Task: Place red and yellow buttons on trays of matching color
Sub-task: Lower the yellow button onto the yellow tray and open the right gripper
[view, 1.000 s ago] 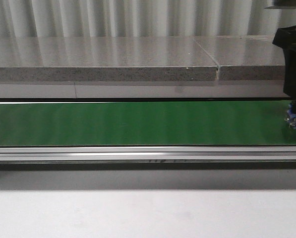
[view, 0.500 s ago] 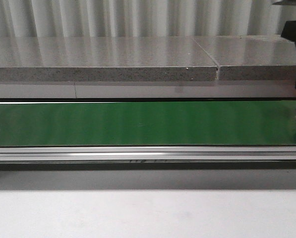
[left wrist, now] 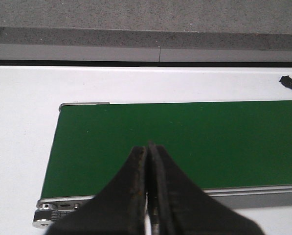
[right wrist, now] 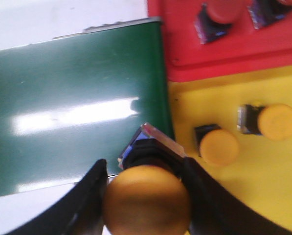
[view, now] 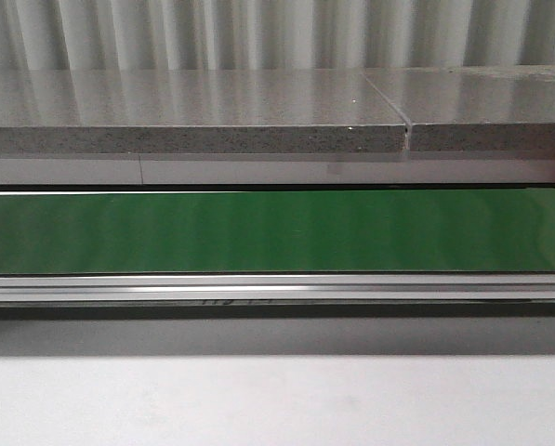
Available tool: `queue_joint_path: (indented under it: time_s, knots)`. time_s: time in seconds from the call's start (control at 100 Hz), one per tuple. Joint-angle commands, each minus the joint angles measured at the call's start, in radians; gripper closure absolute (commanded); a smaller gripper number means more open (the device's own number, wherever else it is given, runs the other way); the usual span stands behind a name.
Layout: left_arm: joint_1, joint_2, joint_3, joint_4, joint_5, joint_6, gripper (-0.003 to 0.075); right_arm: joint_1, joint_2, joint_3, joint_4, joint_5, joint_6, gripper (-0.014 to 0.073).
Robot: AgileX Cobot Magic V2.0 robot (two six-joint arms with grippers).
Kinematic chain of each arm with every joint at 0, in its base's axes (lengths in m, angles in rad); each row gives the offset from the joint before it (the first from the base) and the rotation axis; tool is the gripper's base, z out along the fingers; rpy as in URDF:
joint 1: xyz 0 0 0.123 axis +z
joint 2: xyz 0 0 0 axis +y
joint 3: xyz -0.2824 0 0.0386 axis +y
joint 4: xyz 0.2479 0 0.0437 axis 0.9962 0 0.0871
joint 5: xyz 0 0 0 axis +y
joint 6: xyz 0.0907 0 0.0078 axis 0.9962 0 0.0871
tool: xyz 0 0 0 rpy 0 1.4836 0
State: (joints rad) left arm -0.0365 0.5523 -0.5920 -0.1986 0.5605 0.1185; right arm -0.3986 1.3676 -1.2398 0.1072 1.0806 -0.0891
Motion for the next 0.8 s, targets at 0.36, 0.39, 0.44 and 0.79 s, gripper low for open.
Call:
queue_joint_path:
  time_s: [0.36, 0.39, 0.44, 0.79]
  knots:
    - [-0.007, 0.000, -0.027, -0.015, -0.072, 0.002, 0.0740, -0.284, -0.038, 0.082, 0.003, -0.142, 0.076, 0.0484]
    - [-0.007, 0.000, -0.027, -0.015, -0.072, 0.002, 0.0740, -0.286, -0.038, 0.087, 0.003, -0.145, 0.076, 0.0484]
    - [-0.007, 0.000, -0.027, -0.015, -0.072, 0.002, 0.0740, -0.286, -0.038, 0.100, -0.006, -0.150, 0.076, 0.0484]
    - [-0.007, 0.000, -0.027, -0.015, -0.072, 0.002, 0.0740, -0.315, -0.038, 0.191, -0.059, -0.234, 0.095, 0.0484]
